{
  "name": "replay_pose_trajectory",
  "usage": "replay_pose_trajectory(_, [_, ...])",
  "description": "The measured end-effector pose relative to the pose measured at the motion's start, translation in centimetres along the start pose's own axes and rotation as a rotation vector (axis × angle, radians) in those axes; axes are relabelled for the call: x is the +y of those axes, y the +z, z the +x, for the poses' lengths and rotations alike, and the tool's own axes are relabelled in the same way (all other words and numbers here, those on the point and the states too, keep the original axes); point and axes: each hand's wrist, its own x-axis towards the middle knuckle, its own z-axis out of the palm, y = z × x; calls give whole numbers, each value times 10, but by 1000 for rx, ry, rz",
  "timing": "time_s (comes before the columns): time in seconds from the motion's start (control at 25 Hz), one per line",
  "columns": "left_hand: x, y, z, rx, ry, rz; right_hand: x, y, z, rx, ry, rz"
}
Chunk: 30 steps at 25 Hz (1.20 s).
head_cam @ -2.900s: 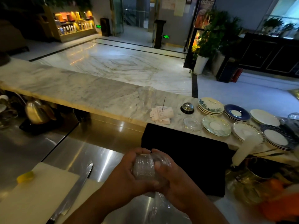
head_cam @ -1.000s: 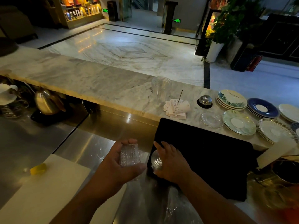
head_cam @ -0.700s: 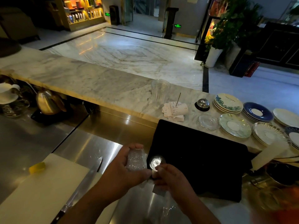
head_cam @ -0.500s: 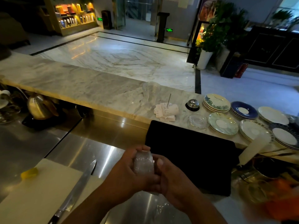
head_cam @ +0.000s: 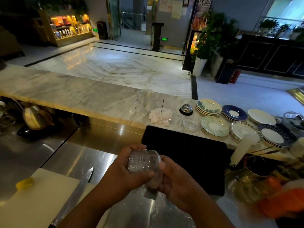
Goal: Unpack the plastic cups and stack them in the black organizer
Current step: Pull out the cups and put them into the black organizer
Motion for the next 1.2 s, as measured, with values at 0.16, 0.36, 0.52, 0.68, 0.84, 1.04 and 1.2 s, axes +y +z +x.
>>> replay_pose_trajectory(0.16, [8, -1, -5, 46, 12, 18, -1, 1, -4, -50, -27, 99])
replay_pose_trajectory(0.36, [10, -1, -9, 61, -8, -32, 2, 5, 6, 120, 10, 79])
replay_pose_trajectory(0.52, [13, -3, -9, 77, -8, -41, 1, 4, 6, 203, -55, 87])
replay_pose_trajectory(0.68, [16, 0, -8, 76, 15, -74, 2, 7, 6, 148, 12, 251])
replay_pose_trajectory(0.84, [20, 6, -5, 34, 25, -130, 10, 21, 12, 84, 39, 90])
replay_pose_trajectory(1.04, [20, 8, -4, 39, 90, -89, 11, 28, 14, 220, -71, -307])
replay_pose_trajectory(1.2, [14, 4, -2, -33, 91, -2, 7, 29, 14, 179, -104, -281])
